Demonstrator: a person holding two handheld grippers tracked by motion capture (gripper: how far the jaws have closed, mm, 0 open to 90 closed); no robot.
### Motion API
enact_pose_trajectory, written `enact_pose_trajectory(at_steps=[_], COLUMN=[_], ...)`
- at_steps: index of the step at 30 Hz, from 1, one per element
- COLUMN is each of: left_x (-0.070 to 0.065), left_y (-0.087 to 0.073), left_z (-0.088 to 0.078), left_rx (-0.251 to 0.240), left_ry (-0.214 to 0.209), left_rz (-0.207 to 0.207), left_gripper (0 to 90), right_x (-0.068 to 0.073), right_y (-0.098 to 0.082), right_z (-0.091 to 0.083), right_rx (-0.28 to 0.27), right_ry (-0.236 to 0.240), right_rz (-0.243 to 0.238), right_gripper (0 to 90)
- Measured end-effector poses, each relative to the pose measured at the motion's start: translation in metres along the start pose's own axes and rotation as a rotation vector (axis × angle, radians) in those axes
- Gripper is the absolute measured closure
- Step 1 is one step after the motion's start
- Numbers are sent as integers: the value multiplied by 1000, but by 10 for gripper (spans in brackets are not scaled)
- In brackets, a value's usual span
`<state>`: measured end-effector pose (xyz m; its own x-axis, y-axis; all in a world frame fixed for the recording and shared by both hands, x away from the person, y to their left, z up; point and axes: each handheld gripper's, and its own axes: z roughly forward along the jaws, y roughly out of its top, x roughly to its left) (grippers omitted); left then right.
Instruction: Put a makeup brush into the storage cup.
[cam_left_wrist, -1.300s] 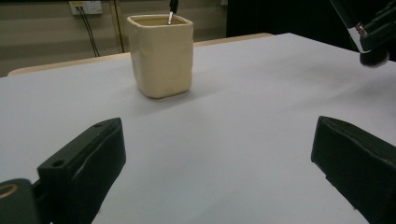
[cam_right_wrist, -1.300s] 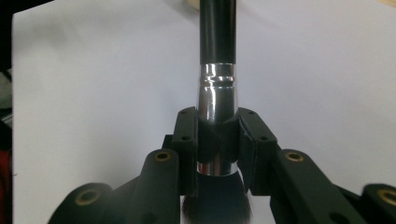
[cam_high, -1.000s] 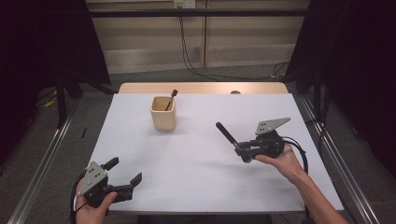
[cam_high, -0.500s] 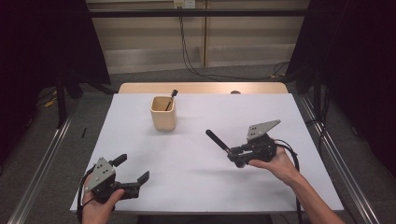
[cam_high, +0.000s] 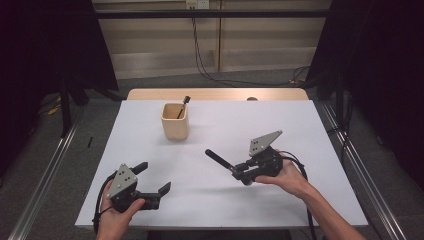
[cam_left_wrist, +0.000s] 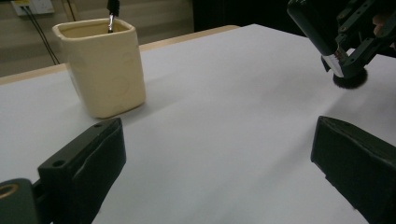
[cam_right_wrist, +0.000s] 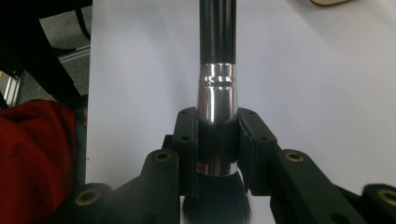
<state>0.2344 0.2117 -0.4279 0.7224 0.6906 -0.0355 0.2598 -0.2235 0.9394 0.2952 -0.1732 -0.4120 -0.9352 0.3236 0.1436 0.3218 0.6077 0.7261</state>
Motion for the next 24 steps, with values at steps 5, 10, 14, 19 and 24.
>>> enact_pose_trajectory(at_steps=[5, 10, 14, 19, 24], left_x=[-3, -6, -8, -12, -14], left_y=[7, 11, 13, 14, 17], left_z=[7, 12, 16, 21, 24], left_rx=[1, 1, 10, 25, 36], left_ry=[-21, -35, -52, -81, -101], left_rz=[23, 39, 51, 59, 69], left_gripper=[33, 33, 33, 33, 33], right_x=[4, 8, 9, 8, 8], right_y=[10, 16, 20, 25, 29], right_z=[5, 10, 15, 22, 28], right_rx=[28, 63, 100, 160, 208], right_ry=[22, 40, 53, 68, 76], right_rz=[-37, -58, -79, -106, -123], right_gripper=[712, 712, 712, 711, 712])
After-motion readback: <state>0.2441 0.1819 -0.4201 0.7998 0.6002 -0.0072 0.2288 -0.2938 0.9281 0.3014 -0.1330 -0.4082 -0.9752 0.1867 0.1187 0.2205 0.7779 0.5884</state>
